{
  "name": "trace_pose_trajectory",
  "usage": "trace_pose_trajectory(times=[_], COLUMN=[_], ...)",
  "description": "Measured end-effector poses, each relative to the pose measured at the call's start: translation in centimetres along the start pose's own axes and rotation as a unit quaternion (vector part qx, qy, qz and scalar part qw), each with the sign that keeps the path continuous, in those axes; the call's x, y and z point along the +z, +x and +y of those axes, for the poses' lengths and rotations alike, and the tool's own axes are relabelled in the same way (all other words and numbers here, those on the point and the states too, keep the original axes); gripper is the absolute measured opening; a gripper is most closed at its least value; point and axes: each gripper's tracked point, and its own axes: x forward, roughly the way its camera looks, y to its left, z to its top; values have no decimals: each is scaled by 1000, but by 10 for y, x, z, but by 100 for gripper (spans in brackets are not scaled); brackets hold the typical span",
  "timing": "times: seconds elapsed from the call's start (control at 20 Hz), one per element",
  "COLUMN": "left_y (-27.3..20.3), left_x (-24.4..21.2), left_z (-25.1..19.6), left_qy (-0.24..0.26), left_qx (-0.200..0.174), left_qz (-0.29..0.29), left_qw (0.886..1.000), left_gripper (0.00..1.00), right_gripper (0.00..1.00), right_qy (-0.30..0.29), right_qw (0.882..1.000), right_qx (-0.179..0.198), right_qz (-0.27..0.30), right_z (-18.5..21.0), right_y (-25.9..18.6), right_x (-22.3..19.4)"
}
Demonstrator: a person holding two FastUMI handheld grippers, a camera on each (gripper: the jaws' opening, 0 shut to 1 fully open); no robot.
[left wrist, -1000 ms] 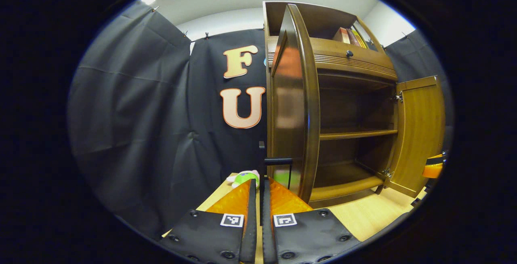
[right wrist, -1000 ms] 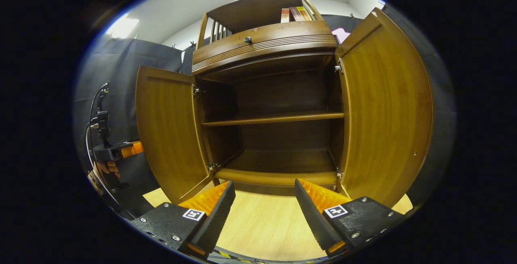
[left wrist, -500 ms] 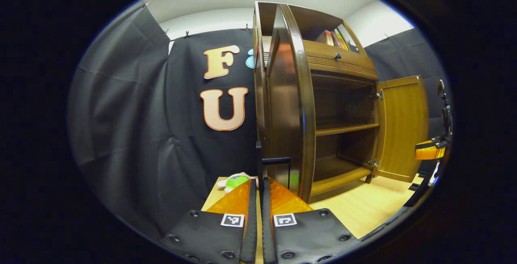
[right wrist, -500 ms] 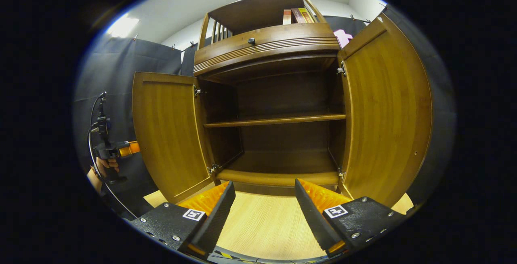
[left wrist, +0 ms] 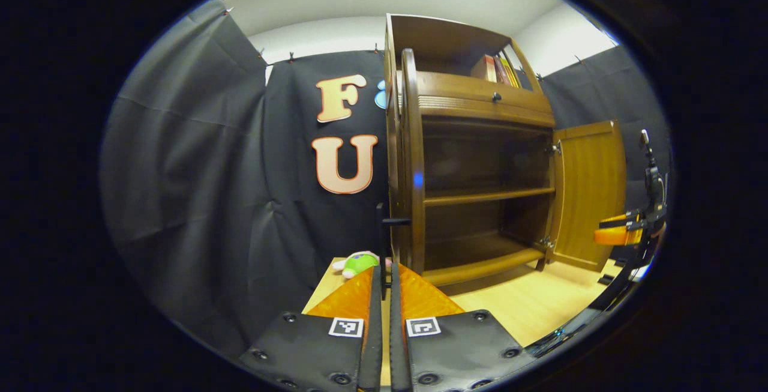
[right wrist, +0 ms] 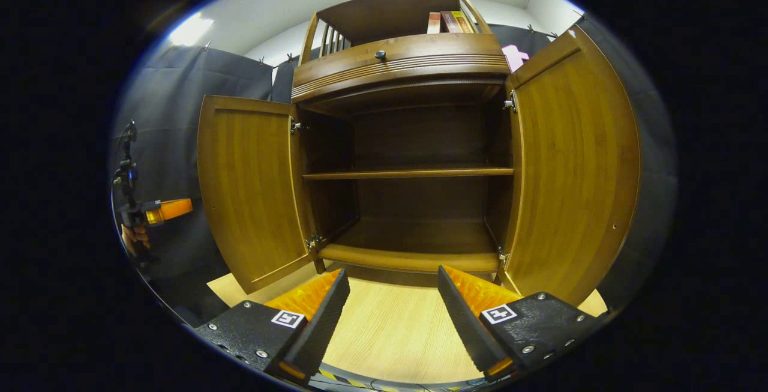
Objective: Open the right door of the double-door shoe cabinet with the right hand, and open the left door with the left hand.
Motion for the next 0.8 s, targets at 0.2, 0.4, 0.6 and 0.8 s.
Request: trace_pose_trajectory(times=[0.2, 0.4, 0.6, 0.8], left_y=[14, 42, 68, 73], left_x=[23, 24, 14, 9], left_z=[-76, -135, -188, -223], left_qy=[-56, -84, -80, -53], left_qx=[-19, 1, -8, -13], left_qz=[-34, -51, -37, -46], left_qw=[998, 995, 996, 997], left_gripper=[14, 17, 32, 71], right_gripper=[92, 92, 92, 92], right_qy=[12, 3, 5, 15], right_qw=[1000, 1000, 999, 998], right_qx=[15, 9, -16, -32], right_qz=[-8, -25, -38, -44], right_z=[3, -14, -41, -66], right_y=[3, -13, -30, -43], right_x=[6, 14, 17, 16])
